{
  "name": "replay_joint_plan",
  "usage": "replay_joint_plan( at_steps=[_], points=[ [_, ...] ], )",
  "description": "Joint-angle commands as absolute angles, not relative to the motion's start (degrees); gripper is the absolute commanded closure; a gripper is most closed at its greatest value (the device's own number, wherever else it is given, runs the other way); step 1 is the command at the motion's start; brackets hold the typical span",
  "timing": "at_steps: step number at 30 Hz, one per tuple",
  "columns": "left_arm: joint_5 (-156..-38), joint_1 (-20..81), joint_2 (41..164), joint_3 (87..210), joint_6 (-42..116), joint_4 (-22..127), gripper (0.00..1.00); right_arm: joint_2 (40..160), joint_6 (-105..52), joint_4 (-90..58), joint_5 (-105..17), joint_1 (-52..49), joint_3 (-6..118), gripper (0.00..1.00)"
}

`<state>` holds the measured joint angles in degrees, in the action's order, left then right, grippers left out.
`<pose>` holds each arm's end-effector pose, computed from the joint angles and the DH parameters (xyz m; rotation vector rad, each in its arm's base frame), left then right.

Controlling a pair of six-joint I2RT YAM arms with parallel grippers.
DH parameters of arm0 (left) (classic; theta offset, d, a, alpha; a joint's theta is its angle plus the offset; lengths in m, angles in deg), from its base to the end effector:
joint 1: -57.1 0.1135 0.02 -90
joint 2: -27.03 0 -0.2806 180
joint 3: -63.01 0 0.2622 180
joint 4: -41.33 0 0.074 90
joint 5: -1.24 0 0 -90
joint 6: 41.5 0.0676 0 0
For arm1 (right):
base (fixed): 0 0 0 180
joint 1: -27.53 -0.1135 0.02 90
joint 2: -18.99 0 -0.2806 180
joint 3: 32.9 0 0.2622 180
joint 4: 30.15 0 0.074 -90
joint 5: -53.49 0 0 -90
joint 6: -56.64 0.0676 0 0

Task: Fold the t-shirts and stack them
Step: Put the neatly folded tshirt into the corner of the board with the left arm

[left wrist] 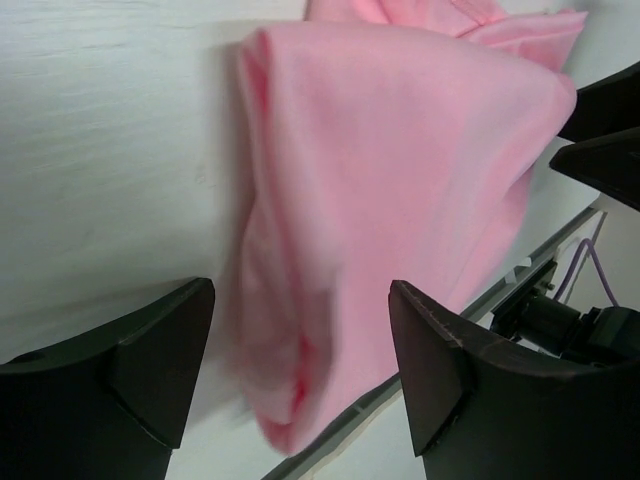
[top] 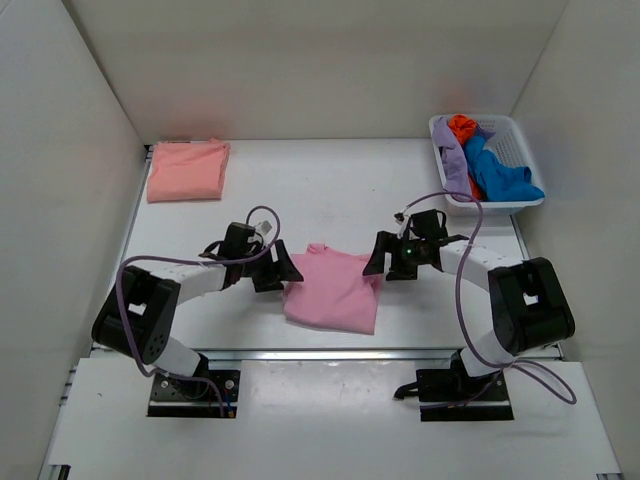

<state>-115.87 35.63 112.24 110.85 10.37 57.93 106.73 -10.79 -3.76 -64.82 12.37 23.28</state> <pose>0.2529 -0.1326 0.1255 -0.1787 2.6580 -0.9849 0.2843 0.1102 0.1435 -0.0202 2.6442 0.8744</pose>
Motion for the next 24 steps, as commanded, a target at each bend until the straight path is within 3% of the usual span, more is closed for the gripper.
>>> replay_joint_plan(
  at_steps=[1, 12, 14, 15, 16, 17, 18, 19, 24],
  points=[
    [-113.7, 33.4, 114.8, 112.3, 9.8, 57.9, 0.17, 108.1, -9.9, -6.1, -62.9, 11.6, 20.9, 0.23],
    [-112.4, 27.3, 123.4, 115.3, 7.3, 55.3, 0.21, 109.3, -9.3, -8.4, -64.2, 10.5, 20.0, 0.26],
    [-112.9, 26.3, 126.2, 116.2, 6.8, 53.0, 0.31, 109.6, -9.3, -8.1, -64.4, 10.7, 20.5, 0.26],
    [-113.5, 25.9, 127.1, 117.2, 6.7, 53.1, 0.44, 109.4, -9.5, -8.1, -64.6, 10.6, 20.5, 0.26],
    [-114.0, 25.8, 128.4, 118.3, 7.7, 53.5, 0.66, 109.1, -9.7, -7.8, -64.5, 10.7, 20.7, 0.26],
    [-114.1, 25.8, 129.8, 118.9, 8.1, 54.4, 0.76, 108.9, -9.9, -7.7, -64.9, 11.2, 20.5, 0.26],
    [-113.8, 25.9, 130.0, 120.3, 8.7, 56.2, 0.94, 108.8, -9.7, -7.5, -65.4, 11.2, 20.7, 0.26],
    [-112.8, 26.7, 130.0, 121.9, 9.8, 57.7, 1.00, 107.9, -9.9, -7.4, -64.9, 11.4, 20.6, 0.27],
    [-103.5, 29.9, 127.7, 133.8, 18.1, 71.4, 1.00, 103.3, -10.4, -5.7, -66.3, 13.1, 20.4, 0.28]
  ],
)
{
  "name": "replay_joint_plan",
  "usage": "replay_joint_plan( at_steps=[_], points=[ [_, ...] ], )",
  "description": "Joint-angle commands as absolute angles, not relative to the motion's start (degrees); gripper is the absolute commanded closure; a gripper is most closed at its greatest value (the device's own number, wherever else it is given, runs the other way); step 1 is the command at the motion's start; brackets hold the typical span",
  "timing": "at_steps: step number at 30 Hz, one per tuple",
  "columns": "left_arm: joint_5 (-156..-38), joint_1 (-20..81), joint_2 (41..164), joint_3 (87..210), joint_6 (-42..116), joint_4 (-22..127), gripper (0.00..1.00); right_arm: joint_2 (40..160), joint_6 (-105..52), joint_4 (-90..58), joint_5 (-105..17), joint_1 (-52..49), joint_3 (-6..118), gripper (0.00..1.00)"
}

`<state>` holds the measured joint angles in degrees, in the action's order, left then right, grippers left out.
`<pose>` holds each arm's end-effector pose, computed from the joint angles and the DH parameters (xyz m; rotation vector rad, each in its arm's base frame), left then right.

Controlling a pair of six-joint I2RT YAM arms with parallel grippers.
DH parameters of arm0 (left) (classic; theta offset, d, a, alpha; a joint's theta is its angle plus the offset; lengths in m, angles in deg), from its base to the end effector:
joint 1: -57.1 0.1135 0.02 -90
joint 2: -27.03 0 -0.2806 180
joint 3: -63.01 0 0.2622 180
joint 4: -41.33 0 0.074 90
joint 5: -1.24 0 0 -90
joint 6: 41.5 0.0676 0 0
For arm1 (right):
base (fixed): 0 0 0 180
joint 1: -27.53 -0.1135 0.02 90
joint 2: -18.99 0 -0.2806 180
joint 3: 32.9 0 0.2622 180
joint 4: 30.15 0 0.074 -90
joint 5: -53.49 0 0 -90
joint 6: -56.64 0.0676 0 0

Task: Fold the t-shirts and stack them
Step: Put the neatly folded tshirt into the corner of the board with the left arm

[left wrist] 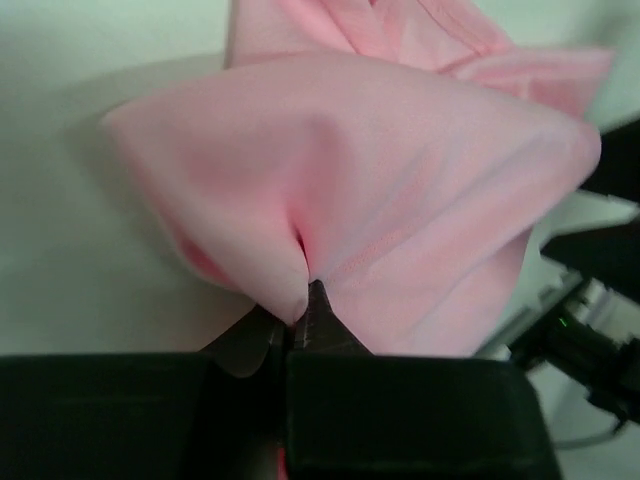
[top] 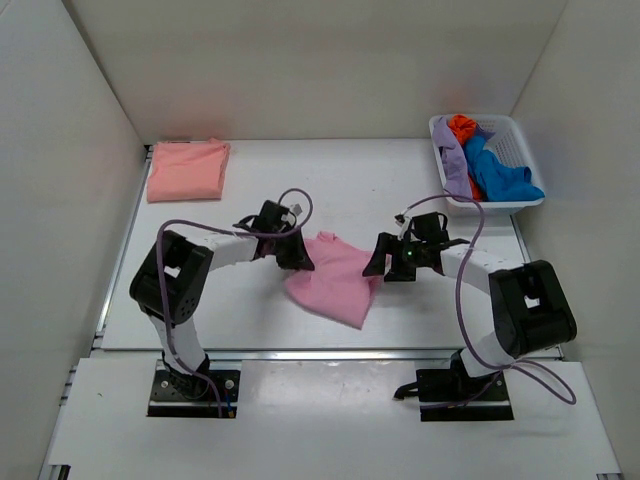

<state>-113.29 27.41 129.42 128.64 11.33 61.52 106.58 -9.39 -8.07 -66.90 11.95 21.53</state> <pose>0.3025 -0.2048 0.1171 -0.0024 2.7436 -0.9442 0.2828 0.1144 0.1417 -0.0302 2.6023 0.9374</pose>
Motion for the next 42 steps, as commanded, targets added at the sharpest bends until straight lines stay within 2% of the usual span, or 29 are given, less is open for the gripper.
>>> replay_joint_plan(
  at_steps=[1, 9, 21, 29, 42],
  points=[
    [-101.6, 31.7, 127.7, 136.6, 19.6, 72.4, 1.00, 103.0, -10.2, -5.8, -66.7, 13.0, 20.5, 0.28],
    [-90.1, 38.5, 130.6, 151.9, 31.0, 80.6, 1.00, 95.1, -8.5, -4.6, -68.5, 15.0, 21.9, 0.31],
    [-83.1, 43.4, 143.5, 176.3, 41.6, 87.3, 1.00, 91.0, -5.4, -5.1, -71.0, 16.0, 22.3, 0.33],
    [-82.9, 48.0, 152.7, 196.5, 44.2, 95.7, 1.00, 93.6, -5.1, -5.8, -71.4, 15.0, 23.1, 0.34],
    [-87.7, 61.1, 156.1, 209.2, 42.8, 97.4, 1.00, 94.0, -3.2, -6.5, -72.1, 13.7, 25.8, 0.35]
  ],
)
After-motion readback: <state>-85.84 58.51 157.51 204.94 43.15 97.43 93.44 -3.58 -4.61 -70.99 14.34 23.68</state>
